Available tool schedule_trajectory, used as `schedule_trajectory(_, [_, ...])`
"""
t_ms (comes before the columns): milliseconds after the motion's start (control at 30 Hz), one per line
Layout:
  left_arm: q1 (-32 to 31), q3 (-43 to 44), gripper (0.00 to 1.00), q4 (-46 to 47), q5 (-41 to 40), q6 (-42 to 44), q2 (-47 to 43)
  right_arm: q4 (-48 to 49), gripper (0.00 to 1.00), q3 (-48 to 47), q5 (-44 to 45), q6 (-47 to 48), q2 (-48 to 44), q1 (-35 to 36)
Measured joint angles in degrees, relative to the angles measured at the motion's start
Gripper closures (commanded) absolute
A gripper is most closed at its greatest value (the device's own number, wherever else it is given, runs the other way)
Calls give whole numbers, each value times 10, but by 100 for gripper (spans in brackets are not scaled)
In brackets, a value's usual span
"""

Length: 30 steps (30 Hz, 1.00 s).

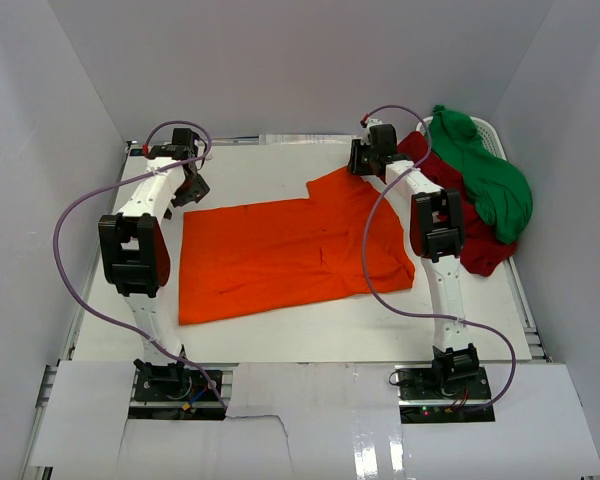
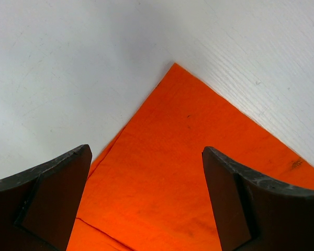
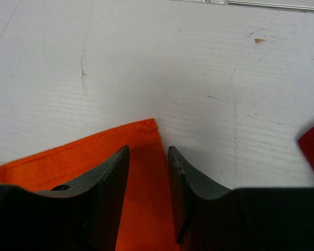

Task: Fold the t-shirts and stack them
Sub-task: Grap the side of the flattened tshirt furthest away from the robot with both arms

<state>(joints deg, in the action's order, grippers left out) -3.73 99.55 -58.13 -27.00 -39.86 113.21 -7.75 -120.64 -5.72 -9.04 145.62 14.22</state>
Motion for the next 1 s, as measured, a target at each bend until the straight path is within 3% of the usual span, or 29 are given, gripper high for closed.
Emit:
schedule_trajectory(167, [1,-8,2,0,0,0,0,-17,61,-7,-4,3,0,0])
schedule_trajectory(567, [4,-24,2,6,1,0,0,-48,81,-23,2,19,4,2])
schedule_trajectory(700, [18,-28,3,10,12,0,8,-48,92,-23,7,20,4,2])
schedule_trajectory(867, [37,-28,11,17,25,0,38,-46,92,-22,10,18,4,2])
schedule_trajectory(1000, [39,-21,26,16,42,0,61,-28,92,-11,8,18,3,2])
